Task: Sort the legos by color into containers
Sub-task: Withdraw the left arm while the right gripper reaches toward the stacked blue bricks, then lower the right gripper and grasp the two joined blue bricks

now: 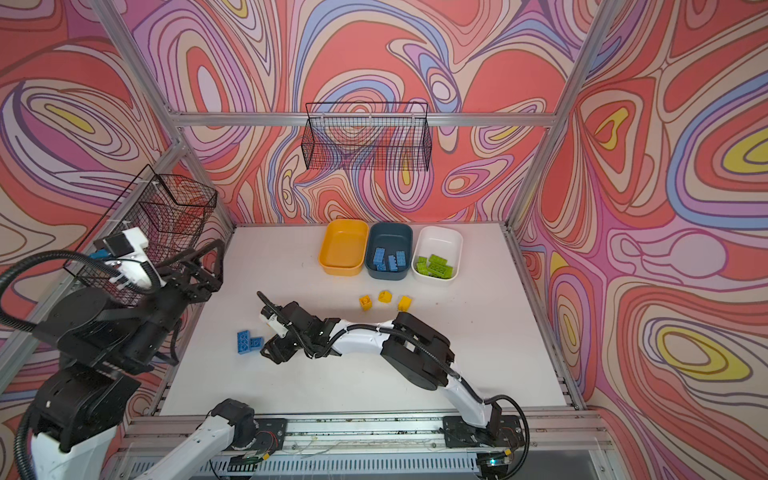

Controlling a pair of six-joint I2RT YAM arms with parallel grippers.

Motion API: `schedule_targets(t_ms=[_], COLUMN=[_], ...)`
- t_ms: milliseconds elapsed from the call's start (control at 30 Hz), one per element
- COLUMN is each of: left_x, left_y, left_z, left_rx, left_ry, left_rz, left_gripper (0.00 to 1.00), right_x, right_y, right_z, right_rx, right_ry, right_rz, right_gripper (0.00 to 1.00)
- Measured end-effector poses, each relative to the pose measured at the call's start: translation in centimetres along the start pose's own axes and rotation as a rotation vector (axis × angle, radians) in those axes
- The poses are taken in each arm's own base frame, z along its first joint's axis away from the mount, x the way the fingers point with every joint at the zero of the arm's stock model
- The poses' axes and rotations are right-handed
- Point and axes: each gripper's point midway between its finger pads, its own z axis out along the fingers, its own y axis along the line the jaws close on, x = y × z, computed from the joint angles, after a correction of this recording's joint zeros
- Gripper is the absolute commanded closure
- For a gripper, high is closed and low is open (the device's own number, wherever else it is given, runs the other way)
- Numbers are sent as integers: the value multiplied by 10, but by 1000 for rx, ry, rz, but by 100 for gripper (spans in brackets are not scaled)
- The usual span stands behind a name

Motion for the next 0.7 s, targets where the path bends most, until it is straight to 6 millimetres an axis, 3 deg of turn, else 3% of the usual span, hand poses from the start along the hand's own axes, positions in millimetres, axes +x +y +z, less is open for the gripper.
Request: schedule_targets(t_ms=[133,333,700], left_x=[10,27,39], left_y=[16,27,34], left_z=[-13,-15,-17], left_rx=[-60,-109,-133], left_ry=[32,100,149], left_rz=[16,36,47], left_gripper=[23,23,23], right_x=[5,0,-4], right_y=[10,7,0], right_z=[25,48,62], right_rx=[-58,-85,-74], right_ry=[15,6,0], right_rz=[-53,-116,-236], right_gripper=[28,26,23])
